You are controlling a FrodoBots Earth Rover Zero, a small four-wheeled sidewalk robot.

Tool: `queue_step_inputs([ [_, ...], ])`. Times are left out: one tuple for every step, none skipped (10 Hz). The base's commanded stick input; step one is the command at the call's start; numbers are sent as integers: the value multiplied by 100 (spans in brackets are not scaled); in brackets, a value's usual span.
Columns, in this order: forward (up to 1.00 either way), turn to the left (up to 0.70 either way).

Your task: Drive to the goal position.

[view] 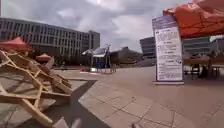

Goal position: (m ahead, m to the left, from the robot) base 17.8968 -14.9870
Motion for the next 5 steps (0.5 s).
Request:
queue_step_inputs([
  [85, -2],
  [85, -2],
  [85, -2],
  [85, -6],
  [85, -30],
])
